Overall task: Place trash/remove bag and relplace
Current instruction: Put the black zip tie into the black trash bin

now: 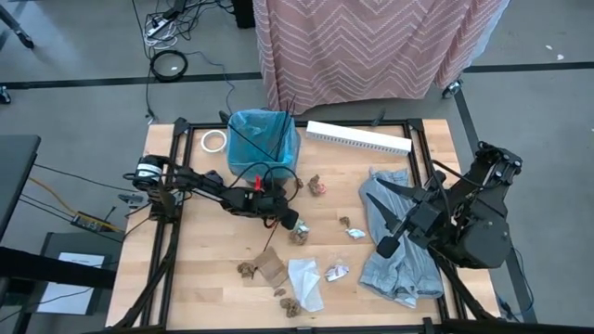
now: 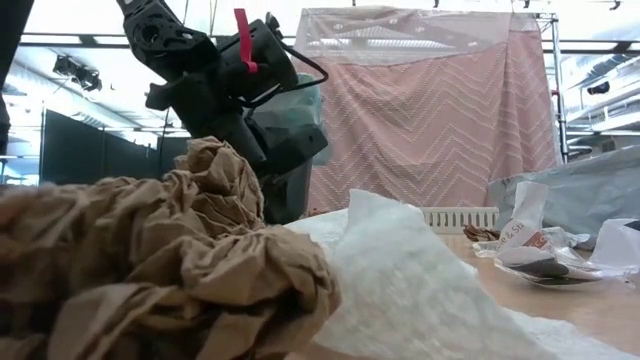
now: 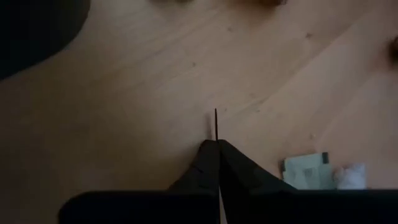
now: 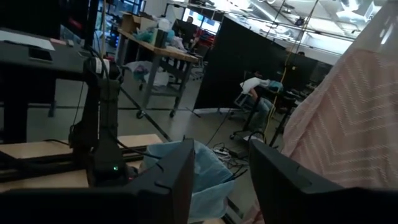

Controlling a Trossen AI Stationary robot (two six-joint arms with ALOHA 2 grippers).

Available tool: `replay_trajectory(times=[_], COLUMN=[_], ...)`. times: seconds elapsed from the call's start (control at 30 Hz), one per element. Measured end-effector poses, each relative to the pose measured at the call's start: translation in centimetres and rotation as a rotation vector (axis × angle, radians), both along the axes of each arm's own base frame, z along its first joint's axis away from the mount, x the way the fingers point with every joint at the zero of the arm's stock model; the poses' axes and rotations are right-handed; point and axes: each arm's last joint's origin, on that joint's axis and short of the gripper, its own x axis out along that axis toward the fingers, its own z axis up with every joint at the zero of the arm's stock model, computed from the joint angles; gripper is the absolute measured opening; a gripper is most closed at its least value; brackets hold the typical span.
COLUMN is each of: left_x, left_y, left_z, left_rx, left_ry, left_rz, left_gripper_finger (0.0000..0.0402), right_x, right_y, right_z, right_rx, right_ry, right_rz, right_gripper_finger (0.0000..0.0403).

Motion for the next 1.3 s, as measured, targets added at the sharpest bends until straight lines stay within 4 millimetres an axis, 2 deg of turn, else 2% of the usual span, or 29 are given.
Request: replay_trajectory(times=[0.1, 0.33, 0.47, 0.67, 0.83, 0.97, 1.1, 1.2, 1.3], left_x=[0.3, 1.9, 2.8, 3.7, 4.2, 3.3, 1.1, -0.6, -1.3], left_y=[-0.3, -1.4, -1.4, -0.6, -0.3, 0.5, 0.9, 1.5, 2.9], left_z=[1.1, 6.7, 10.8, 16.3, 23.8, 30.9, 36.9, 39.4, 40.6], left_rx=[-0.056, -0.062, 0.012, 0.155, 0.347, 0.563, 0.747, 0.969, 1.094], left_ry=[-0.083, -0.276, -0.383, -0.451, -0.56, -0.585, -0.599, -0.441, -0.371], left_rz=[0.011, -0.014, -0.054, -0.066, -0.124, -0.117, -0.066, -0.005, 0.053], left_gripper_finger=[0.0004, 0.0002, 0.0001, 0.0001, 0.0001, 0.0, 0.0, 0.0, 0.0], right_x=[0.0, 0.1, 0.1, 0.1, 0.1, 0.1, 0.1, 0.2, 0.2], right_y=[0.0, -0.1, -0.1, -0.1, -0.1, -0.1, -0.1, -0.2, -0.2], right_z=[0.0, 0.0, 0.0, 0.0, 0.0, 0.0, 0.0, 0.0, 0.0], right_rx=[-0.001, -0.002, -0.001, -0.001, 0.0, 0.001, 0.001, 0.001, 0.001], right_ry=[0.0, 0.001, 0.001, 0.001, 0.0, -0.001, -0.001, -0.001, -0.001], right_rz=[0.0, -0.004, -0.007, -0.007, -0.007, -0.007, -0.007, -0.008, -0.01], right_gripper_finger=[0.0135, 0.0132, 0.0132, 0.0132, 0.0132, 0.0129, 0.0128, 0.0128, 0.0128])
